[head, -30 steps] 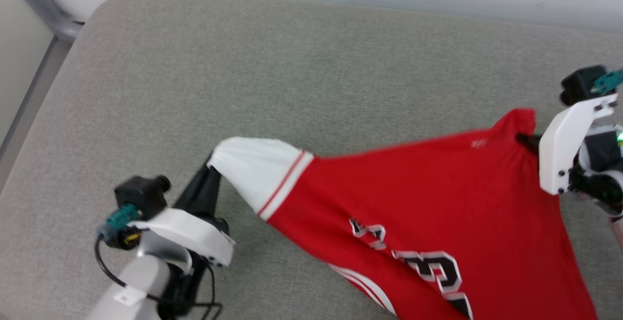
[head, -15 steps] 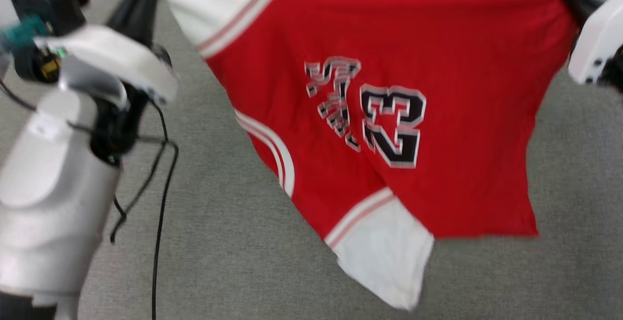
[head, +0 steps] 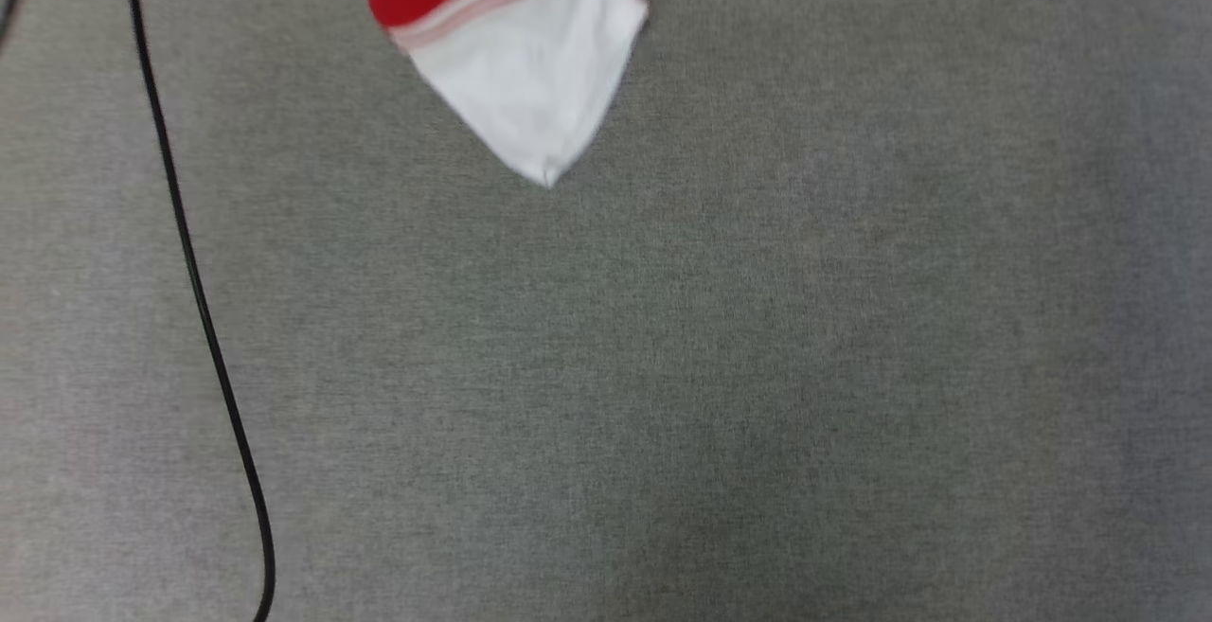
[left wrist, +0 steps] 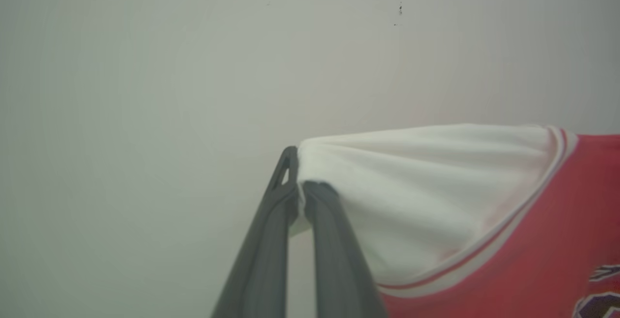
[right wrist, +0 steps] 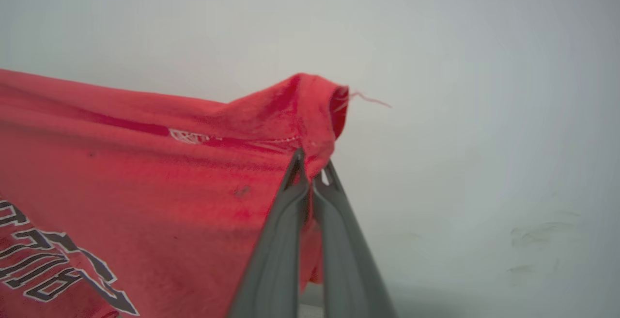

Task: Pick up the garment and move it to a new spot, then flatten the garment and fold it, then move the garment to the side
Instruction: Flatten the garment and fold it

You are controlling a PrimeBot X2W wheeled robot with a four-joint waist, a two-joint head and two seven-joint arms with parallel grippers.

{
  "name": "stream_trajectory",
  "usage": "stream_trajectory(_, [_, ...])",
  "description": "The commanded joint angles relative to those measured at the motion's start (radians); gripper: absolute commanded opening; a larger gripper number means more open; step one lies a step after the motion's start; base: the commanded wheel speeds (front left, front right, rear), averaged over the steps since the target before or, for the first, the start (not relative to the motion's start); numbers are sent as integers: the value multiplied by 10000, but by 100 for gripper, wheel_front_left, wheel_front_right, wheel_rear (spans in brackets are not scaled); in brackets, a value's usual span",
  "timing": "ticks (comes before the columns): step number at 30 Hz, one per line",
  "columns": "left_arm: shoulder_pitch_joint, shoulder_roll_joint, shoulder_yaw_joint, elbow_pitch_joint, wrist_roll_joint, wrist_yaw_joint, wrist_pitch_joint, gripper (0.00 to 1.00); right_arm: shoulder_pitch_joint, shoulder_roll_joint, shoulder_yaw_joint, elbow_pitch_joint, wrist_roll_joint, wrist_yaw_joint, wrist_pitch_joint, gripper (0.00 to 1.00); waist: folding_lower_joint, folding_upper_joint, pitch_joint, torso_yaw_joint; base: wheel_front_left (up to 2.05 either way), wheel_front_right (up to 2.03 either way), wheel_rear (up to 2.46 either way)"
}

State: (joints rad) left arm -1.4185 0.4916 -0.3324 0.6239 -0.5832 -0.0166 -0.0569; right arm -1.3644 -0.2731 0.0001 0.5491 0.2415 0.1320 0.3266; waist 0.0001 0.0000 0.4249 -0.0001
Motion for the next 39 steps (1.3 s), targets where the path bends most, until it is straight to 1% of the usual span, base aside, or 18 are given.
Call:
stream_trajectory(1, [-409, 211, 51, 203, 121, 35, -29, 0, -449, -97, 0, 172, -134, -25, -133, 0, -1, 0, 496, -210, 0, 0, 0])
stream_trajectory(4, [-917, 165, 113, 489, 45, -59, -158, 0, -1028, -95, 80, 524, -164, -25, -409, 0, -1, 0, 804, -203, 0, 0, 0])
stream_trajectory(8, [-1234, 245, 280, 785, -159, -209, -194, 0, -1487, 162, 157, 1010, -63, -25, -736, 0, -1, 0, 1140, -209, 0, 0, 0])
stream_trajectory(12, [-903, 187, 349, 1080, -449, -399, -223, 0, -1605, 334, 264, 1519, -25, -25, -922, 0, -1, 0, 1599, -103, 0, 0, 0])
stream_trajectory(17, [-431, -90, 364, 1396, -852, -628, -191, 0, -1555, 406, 474, 2275, 131, -23, -1160, 0, -1, 0, 2077, 68, 0, 0, 0])
stream_trajectory(21, [110, -323, 310, 1707, -1150, -803, -250, 0, -1209, 431, 763, 2872, 399, -23, -1343, 0, -1, 0, 2315, 183, 0, 0, 0])
stream_trajectory(25, [908, -544, 266, 1989, -1498, -964, -442, 0, -500, 345, 1276, 3249, 769, -22, -1570, 0, -1, 0, 2200, 251, 0, 0, 0])
stream_trajectory(30, [2628, -788, 70, 2134, -1869, -1090, -853, 0, 1178, -14, 1935, 3195, 1620, -23, -1945, 0, -1, 0, 1549, 411, 0, 0, 0])
stream_trajectory(34, [4158, -867, -294, 2045, -2016, -1116, -1126, 0, 2710, -415, 2303, 2754, 2281, -23, -2216, 0, -1, 0, 821, 561, 0, 0, 0])
stream_trajectory(39, [6030, -884, -439, 1720, -2180, -1114, -1611, 0, 4729, -903, 2506, 2051, 2891, -25, -2289, 0, -1, 0, -257, 621, 0, 0, 0])
